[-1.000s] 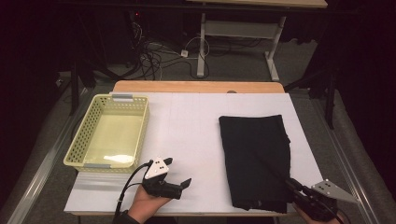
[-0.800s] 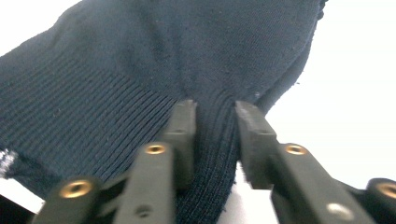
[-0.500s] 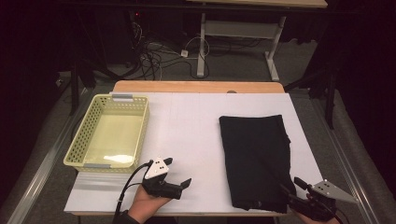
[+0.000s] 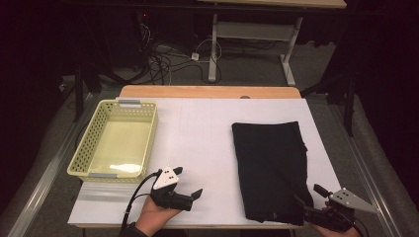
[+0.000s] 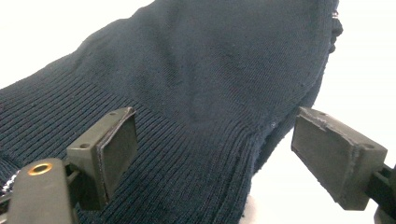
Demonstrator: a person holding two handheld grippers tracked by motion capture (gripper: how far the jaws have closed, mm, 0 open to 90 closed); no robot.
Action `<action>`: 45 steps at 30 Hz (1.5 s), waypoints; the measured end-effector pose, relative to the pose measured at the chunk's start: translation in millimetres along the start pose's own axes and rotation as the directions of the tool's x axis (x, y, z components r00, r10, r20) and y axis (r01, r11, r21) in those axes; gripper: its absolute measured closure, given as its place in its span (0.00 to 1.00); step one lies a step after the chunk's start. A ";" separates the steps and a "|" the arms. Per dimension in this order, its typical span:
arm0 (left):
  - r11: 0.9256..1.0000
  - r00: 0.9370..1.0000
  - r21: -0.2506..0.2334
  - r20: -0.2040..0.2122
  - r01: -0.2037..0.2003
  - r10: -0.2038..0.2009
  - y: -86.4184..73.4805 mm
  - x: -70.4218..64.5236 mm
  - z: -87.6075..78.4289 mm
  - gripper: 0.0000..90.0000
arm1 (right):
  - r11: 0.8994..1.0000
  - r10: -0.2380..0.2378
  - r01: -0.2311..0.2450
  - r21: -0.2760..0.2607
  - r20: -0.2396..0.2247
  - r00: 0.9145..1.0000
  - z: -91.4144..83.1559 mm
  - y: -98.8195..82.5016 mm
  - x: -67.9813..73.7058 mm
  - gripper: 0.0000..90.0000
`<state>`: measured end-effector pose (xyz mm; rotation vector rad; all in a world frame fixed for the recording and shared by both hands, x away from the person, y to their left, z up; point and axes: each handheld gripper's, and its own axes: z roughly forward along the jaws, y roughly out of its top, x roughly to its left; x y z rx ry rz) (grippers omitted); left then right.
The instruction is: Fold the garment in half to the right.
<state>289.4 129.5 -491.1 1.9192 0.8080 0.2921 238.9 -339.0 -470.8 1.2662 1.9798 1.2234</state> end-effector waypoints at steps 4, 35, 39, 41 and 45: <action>1.000 1.000 0.000 0.000 -0.001 0.001 0.0 0.0 0.0 0.00 | 1.000 0.001 -0.001 -0.006 0.005 1.000 0.0 0.7 0.0 0.11; 1.000 1.000 0.000 0.004 -0.005 0.005 0.0 -0.1 0.0 0.00 | 0.997 -0.067 0.067 -0.026 -0.026 0.997 8.4 14.3 30.0 0.00; 1.000 1.000 0.000 0.004 -0.005 0.005 0.0 -0.2 0.0 0.00 | 0.996 -0.092 0.091 -0.025 -0.049 0.995 13.2 16.5 43.3 0.00; 1.000 1.000 0.000 0.004 -0.005 0.005 0.0 -0.2 0.0 0.00 | 0.994 -0.105 0.104 -0.022 -0.061 0.993 15.9 17.4 50.1 0.00; 1.000 1.000 0.000 0.005 -0.005 0.005 0.0 -0.2 0.0 0.00 | 0.992 -0.128 0.127 -0.015 -0.085 0.988 20.5 18.5 62.6 0.00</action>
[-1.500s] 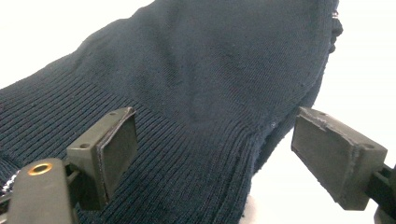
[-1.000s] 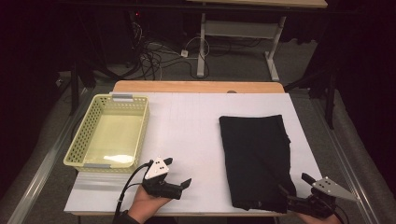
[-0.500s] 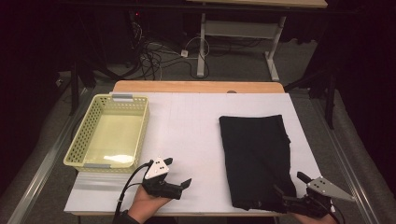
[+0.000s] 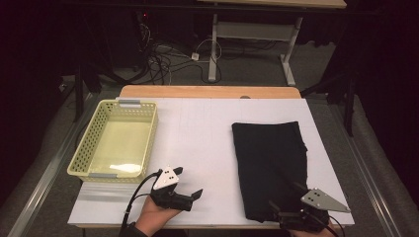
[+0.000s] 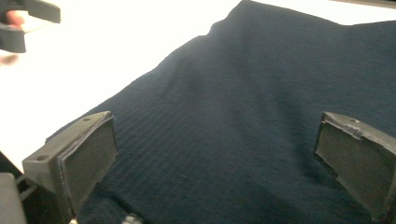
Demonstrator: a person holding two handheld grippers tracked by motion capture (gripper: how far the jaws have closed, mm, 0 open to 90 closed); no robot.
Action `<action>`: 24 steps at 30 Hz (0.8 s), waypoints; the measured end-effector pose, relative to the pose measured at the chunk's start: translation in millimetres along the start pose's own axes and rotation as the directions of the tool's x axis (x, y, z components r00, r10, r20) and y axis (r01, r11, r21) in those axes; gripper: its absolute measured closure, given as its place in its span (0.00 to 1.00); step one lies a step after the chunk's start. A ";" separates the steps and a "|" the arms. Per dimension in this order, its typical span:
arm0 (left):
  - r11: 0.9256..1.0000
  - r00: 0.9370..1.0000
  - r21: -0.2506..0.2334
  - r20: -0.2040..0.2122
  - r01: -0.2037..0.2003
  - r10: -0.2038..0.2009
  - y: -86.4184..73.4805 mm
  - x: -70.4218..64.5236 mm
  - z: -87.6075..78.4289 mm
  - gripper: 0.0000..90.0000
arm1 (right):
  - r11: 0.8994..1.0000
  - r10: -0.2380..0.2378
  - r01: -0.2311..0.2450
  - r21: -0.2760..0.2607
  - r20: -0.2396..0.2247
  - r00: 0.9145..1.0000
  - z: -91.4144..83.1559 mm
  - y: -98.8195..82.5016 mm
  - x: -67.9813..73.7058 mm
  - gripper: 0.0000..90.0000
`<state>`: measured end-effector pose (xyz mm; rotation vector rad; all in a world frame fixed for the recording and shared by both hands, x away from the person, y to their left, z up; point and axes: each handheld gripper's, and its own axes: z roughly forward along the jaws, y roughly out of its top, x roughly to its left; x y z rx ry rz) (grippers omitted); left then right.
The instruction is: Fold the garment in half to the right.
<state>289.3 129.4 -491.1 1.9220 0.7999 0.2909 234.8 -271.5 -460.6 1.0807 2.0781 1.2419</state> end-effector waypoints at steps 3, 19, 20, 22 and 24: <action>1.000 1.000 0.000 0.001 0.000 0.000 0.0 0.0 0.0 0.00 | 1.000 -0.018 0.019 0.007 -0.018 1.000 4.3 1.4 9.2 0.00; 1.000 1.000 0.000 0.001 -0.001 0.001 0.0 0.0 0.0 0.00 | 0.995 -0.086 0.091 0.036 -0.129 0.988 22.4 5.1 60.5 0.19; 1.000 1.000 0.000 0.002 -0.001 0.001 0.0 0.0 0.0 0.00 | 0.995 -0.090 0.096 0.037 -0.133 0.987 22.9 4.7 62.7 0.22; 1.000 1.000 0.000 0.002 0.000 0.000 0.0 0.0 -0.1 0.00 | 0.993 -0.093 0.101 0.052 -0.137 0.986 24.0 4.0 66.8 0.29; 1.000 1.000 0.000 0.002 -0.001 0.001 0.0 0.0 -0.1 0.00 | 0.992 -0.104 0.112 0.061 -0.125 0.987 24.6 2.9 70.4 0.36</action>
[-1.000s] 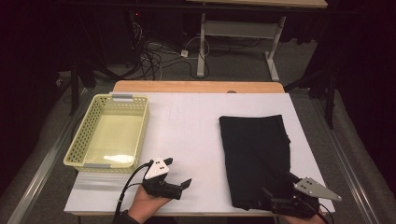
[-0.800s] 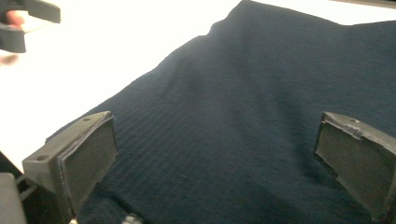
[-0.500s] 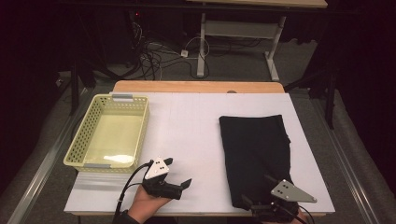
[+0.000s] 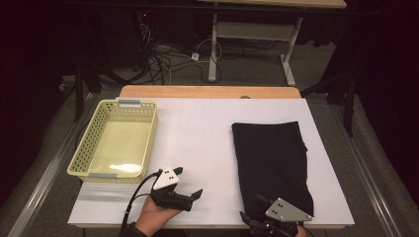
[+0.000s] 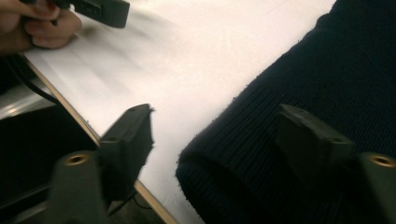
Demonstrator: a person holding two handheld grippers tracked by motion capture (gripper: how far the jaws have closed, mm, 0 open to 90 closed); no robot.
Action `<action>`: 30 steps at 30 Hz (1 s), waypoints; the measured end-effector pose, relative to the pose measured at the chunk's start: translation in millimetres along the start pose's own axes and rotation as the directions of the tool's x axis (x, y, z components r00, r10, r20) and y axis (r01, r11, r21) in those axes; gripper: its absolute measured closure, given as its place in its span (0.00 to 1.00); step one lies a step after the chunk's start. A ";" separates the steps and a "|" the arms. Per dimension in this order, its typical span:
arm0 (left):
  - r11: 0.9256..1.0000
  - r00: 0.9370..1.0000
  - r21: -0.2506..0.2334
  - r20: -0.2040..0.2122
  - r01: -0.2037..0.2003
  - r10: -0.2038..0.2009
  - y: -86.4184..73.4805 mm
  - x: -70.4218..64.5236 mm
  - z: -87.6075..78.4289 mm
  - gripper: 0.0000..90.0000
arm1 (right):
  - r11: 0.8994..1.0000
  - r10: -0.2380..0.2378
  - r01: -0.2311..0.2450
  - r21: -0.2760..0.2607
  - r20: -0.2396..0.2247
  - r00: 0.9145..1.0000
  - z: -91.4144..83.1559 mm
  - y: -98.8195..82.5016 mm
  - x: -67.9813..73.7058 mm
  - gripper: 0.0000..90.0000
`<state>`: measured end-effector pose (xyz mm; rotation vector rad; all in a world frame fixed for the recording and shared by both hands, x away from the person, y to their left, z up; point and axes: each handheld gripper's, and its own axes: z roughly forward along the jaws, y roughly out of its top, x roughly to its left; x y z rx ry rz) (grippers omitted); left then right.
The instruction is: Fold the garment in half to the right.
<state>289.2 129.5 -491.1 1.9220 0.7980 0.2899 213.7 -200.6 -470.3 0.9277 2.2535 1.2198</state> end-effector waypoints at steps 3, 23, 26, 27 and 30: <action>1.000 1.000 0.000 0.000 0.000 0.000 0.0 0.0 0.0 0.00 | 1.000 -0.017 0.017 0.022 0.025 1.000 2.1 -1.5 2.6 0.43; 1.000 1.000 0.001 -0.006 0.000 0.000 0.0 -0.3 0.1 0.00 | 0.986 -0.112 0.101 0.133 0.084 0.990 17.7 -9.9 4.9 0.82; 1.000 1.000 0.002 -0.005 0.001 -0.001 0.1 0.0 0.2 0.00 | 0.987 -0.113 0.103 0.123 0.074 0.991 17.6 -9.2 3.9 0.83; 1.000 1.000 0.002 -0.005 0.001 -0.001 0.1 0.0 0.2 0.00 | 0.987 -0.115 0.105 0.121 0.074 0.991 17.6 -8.7 4.7 0.84; 1.000 1.000 0.002 -0.004 0.001 -0.001 0.1 0.0 0.3 0.00 | 0.988 -0.115 0.108 0.109 0.063 0.991 18.9 -6.1 7.3 0.84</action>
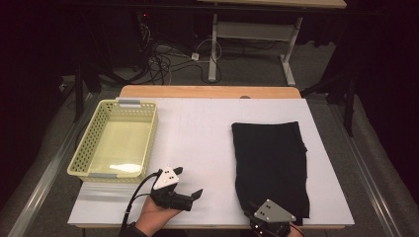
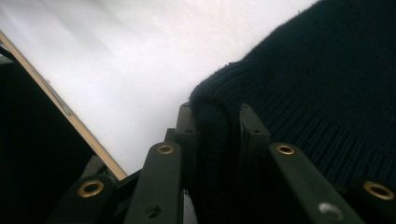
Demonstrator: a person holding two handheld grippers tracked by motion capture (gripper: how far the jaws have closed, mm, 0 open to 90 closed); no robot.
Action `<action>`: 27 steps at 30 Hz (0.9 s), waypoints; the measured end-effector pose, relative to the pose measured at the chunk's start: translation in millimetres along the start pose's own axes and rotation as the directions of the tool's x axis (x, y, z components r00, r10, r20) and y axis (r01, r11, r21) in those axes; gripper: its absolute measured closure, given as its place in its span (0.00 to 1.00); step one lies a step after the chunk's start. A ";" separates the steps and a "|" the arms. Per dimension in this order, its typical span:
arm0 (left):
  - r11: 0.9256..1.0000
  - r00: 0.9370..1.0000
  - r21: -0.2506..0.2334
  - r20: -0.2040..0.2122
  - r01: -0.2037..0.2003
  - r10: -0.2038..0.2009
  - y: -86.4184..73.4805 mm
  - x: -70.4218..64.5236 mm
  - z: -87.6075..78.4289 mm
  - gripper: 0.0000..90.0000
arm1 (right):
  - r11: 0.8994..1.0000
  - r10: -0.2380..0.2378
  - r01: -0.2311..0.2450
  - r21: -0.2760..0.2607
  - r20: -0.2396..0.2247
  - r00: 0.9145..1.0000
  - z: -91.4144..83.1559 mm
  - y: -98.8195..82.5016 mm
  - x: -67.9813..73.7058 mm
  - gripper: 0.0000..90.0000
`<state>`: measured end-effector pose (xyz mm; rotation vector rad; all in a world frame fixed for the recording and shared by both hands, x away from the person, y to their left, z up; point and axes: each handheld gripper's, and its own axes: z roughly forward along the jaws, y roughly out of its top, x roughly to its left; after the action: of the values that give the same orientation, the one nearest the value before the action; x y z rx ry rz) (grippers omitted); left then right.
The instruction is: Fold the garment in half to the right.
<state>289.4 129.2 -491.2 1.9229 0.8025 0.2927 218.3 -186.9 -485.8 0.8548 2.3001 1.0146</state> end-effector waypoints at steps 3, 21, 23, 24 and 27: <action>1.000 1.000 0.000 0.000 -0.001 0.001 0.0 -0.1 -0.1 0.00 | 1.000 -0.006 0.006 -0.023 -0.016 1.000 1.3 3.9 4.5 0.84; 1.000 1.000 -0.004 0.000 -0.002 0.002 -0.2 -0.2 -0.5 0.00 | 0.996 -0.053 0.042 -0.083 -0.139 0.989 3.0 15.7 44.3 0.84; 1.000 1.000 -0.003 -0.001 0.000 0.000 -0.1 -0.2 -0.7 0.00 | 0.995 -0.069 0.057 -0.082 -0.147 0.987 1.9 14.9 48.5 0.84; 1.000 1.000 -0.003 -0.002 0.000 0.000 0.0 -0.2 -0.8 0.00 | 0.995 -0.068 0.056 -0.081 -0.150 0.986 1.6 14.8 48.3 0.84; 1.000 1.000 -0.008 -0.015 -0.004 0.004 0.2 -1.6 -1.1 0.00 | 0.995 -0.050 0.036 -0.088 -0.165 0.985 2.0 14.0 44.8 0.84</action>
<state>287.8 128.9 -490.3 1.9175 0.8064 0.3131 193.6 -147.0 -483.9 0.7069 2.3830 1.1964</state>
